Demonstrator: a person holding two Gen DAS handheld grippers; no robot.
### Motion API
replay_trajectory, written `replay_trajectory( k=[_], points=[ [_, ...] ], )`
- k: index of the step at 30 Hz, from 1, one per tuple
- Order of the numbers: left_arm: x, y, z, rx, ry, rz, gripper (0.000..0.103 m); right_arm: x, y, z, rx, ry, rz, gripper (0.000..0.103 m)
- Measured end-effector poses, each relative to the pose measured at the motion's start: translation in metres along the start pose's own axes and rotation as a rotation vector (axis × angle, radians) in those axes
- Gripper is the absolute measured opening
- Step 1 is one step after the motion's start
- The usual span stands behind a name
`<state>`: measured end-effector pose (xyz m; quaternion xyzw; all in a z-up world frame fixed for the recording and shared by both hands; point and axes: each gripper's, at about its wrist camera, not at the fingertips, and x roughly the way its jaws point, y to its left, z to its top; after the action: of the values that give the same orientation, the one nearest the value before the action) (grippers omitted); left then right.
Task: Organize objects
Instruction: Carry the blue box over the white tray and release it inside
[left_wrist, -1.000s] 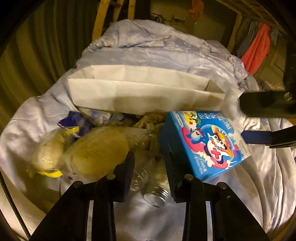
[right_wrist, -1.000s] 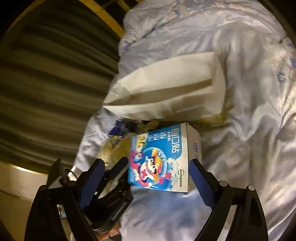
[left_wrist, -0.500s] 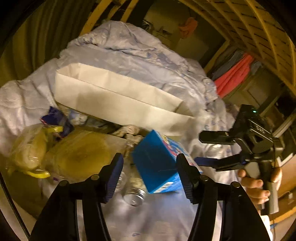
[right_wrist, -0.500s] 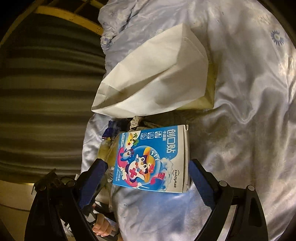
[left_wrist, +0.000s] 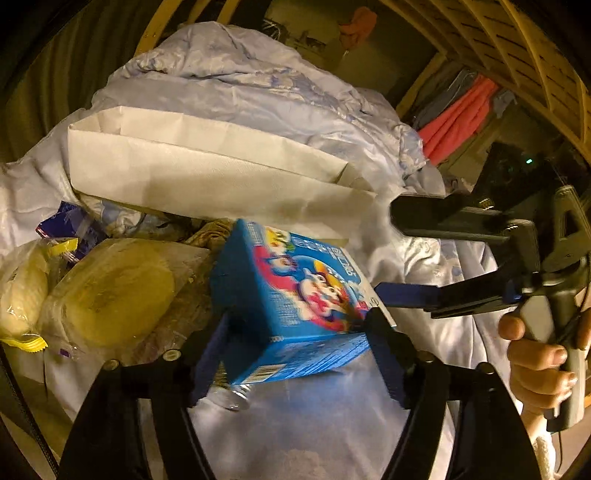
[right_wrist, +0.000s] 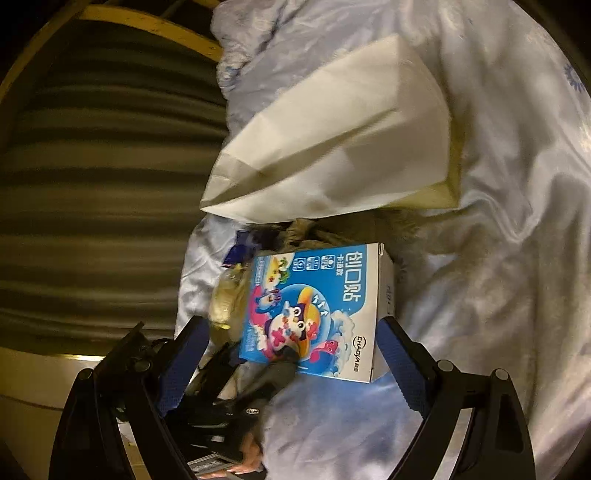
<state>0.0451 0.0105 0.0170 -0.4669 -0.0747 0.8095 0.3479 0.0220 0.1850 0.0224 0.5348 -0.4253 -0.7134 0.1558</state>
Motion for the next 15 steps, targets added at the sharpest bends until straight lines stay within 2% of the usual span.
replay_trajectory(
  k=[3, 7, 12, 15],
  points=[
    [-0.009, -0.002, 0.003, -0.026, -0.010, -0.031, 0.073, -0.009, 0.018, -0.008, -0.055, -0.028, 0.004, 0.093],
    [-0.022, -0.011, 0.017, -0.033, -0.065, -0.003, 0.073, -0.027, 0.048, -0.022, -0.129, -0.091, 0.018, 0.093],
    [-0.036, -0.016, 0.050, -0.076, -0.121, -0.036, 0.073, -0.052, 0.084, -0.022, -0.186, -0.175, -0.011, 0.093],
    [-0.043, -0.019, 0.085, -0.100, -0.182, -0.008, 0.073, -0.062, 0.108, -0.007, -0.217, -0.199, -0.033, 0.093]
  ],
)
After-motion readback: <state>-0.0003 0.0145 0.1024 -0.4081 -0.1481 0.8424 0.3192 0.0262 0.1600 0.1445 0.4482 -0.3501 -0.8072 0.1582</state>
